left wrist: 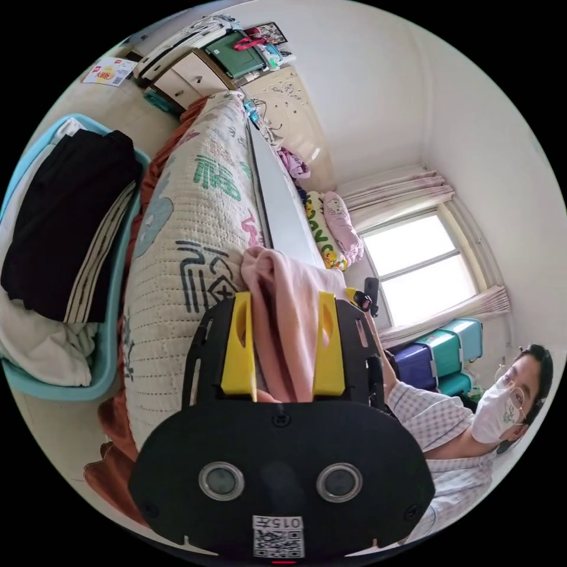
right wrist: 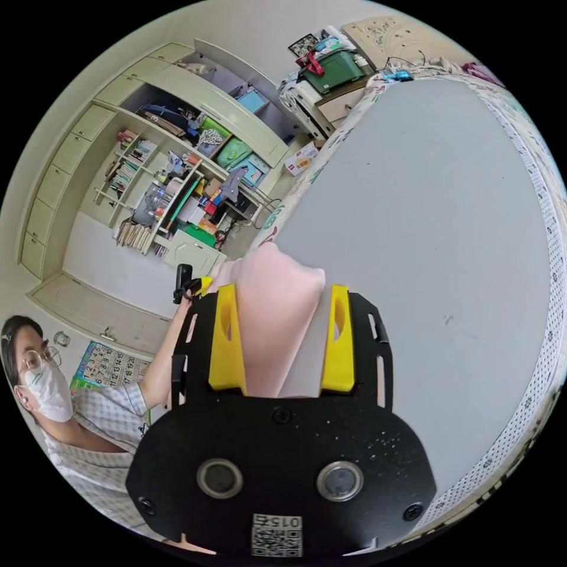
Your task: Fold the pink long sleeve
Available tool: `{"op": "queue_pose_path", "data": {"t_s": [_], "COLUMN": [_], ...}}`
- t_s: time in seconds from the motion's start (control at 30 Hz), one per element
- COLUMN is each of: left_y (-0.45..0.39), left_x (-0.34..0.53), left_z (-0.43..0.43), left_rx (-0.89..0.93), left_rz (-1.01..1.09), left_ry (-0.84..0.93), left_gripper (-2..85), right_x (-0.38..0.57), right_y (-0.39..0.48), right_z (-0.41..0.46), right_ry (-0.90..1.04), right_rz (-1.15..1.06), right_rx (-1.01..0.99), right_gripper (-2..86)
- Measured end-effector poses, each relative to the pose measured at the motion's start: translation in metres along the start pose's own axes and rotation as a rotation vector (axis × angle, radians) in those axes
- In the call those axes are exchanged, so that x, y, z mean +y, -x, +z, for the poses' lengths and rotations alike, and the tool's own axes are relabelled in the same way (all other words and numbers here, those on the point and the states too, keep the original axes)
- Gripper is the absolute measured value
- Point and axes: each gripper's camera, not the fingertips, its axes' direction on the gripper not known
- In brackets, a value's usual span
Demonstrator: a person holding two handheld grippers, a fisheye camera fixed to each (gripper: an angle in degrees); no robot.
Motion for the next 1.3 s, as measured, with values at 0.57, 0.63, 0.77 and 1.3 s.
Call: {"op": "queue_pose_path", "data": {"t_s": [0.57,0.63,0.77,1.3], "left_y": [-0.089,-0.142,-0.226,-0.442], "left_x": [0.063,0.104,0.148,0.269], "left_z": [-0.076,-0.1,-0.115,0.026], "left_rx": [0.064,0.065,0.067,0.366], "left_rz": [0.382,0.536,0.738,1.118], "left_ry": [-0.12,-0.195,-0.218,-0.065], "left_gripper": [5.5,5.4,5.3,5.2], "right_x": [0.183,0.232,0.36,0.808], "right_y": [-0.072,-0.059,-0.048,-0.158], "right_z": [0.004,-0.015,-0.065,-0.195], "right_ry": [-0.257,-0.336,-0.473,-0.873], "right_rz": [-0.247,-0.353,-0.532,-0.65], "right_rx": [-0.23,-0.245,-0.214,0.168], "right_gripper": [10.8,10.7,10.6,10.4]}}
